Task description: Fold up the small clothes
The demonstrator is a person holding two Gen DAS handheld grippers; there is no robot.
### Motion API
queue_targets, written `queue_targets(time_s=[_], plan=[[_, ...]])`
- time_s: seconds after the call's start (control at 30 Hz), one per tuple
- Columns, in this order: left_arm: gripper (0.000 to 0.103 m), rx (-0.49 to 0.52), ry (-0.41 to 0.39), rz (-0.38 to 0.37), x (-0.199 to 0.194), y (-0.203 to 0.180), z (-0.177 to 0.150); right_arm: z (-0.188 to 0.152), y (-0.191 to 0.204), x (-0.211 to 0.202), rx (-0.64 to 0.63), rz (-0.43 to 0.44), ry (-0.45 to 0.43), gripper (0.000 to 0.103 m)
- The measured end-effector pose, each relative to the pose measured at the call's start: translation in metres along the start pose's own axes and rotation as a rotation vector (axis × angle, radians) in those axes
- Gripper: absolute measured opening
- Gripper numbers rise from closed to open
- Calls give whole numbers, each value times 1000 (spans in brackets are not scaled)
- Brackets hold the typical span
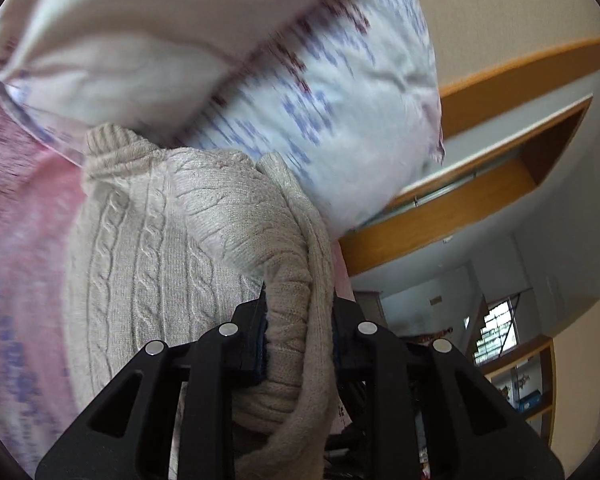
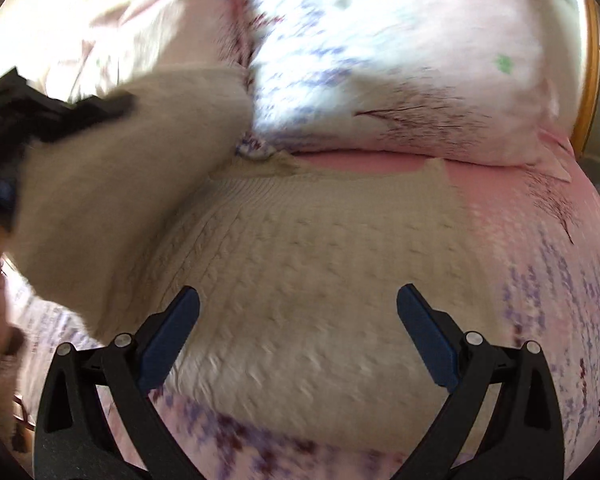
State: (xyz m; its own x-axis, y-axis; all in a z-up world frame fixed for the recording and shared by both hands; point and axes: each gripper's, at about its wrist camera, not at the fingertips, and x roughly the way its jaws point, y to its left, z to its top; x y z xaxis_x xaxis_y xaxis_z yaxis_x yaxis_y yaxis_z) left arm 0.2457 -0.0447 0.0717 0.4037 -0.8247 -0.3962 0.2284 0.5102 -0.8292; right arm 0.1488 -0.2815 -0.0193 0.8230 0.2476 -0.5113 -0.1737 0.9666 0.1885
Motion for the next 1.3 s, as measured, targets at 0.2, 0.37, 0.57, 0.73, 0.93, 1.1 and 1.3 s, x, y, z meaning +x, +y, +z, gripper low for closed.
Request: queue_targets(time_s=[0.2,0.37,0.57,0.73,0.93,1.1,1.3], plan=[[23,36,125,111,77,-9,-19,-8,-50,-23,177,264,-9,99],[44,89,193,100,101,-15,-28,-8,-77,-9,368,528,58,99],[71,44,186,-114,69,-19,-18,-9,-100,9,555,718,110,100],[72,129,109,53,20,-10,-14,-4,-111,15,615,723,141,100],[72,444,46,317,-15,-18,-42,11,-114,25,623,612,183,89],[72,599,65,440,-6,-14,-61,21,-104,36,571,468,219,53],[72,625,92,466,5,-12,-71,38,-75,14,373,299,123,16]])
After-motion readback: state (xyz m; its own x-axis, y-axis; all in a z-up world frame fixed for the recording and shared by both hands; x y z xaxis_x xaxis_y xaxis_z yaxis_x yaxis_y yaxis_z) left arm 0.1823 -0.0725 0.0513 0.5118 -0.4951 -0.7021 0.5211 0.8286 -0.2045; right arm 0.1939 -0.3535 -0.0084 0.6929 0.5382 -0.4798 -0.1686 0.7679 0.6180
